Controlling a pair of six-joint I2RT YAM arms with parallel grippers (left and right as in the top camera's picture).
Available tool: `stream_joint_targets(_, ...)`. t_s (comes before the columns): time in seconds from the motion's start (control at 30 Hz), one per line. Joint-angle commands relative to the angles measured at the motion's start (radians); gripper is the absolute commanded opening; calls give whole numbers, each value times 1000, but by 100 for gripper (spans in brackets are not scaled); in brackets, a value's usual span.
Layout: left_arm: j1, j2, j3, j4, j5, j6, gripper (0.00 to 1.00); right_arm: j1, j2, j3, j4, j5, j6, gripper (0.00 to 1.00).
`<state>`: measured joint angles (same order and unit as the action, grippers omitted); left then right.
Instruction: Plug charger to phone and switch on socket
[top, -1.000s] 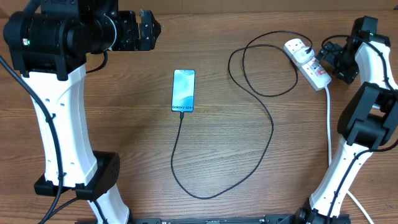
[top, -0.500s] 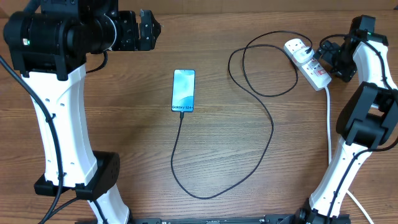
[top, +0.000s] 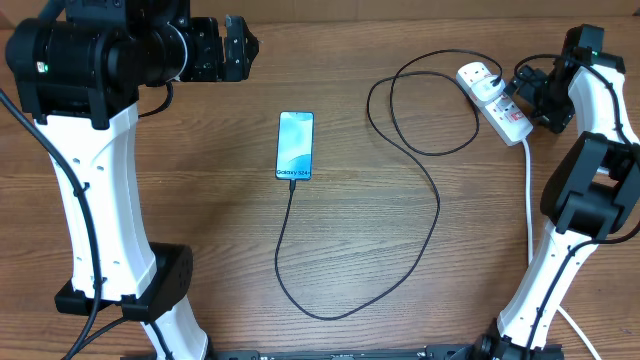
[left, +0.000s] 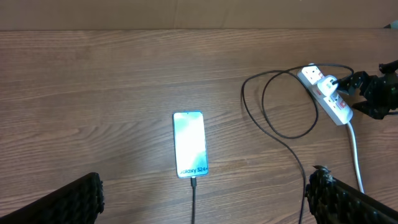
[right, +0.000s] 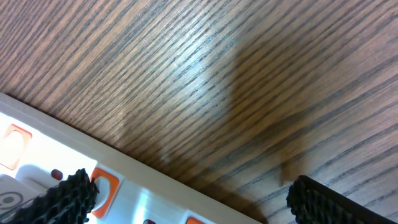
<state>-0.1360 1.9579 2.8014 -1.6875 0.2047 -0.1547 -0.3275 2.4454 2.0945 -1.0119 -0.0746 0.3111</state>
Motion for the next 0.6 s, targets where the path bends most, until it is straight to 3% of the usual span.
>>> stream_joint_targets(0.0,-2,5,-3,-2,-5,1,100,14,20,-14,-37,-16,-24,100)
stream_joint_targets(0.57,-2,5,-3,-2,-5,0,100,40,20,-14,-52,-16,-24,100)
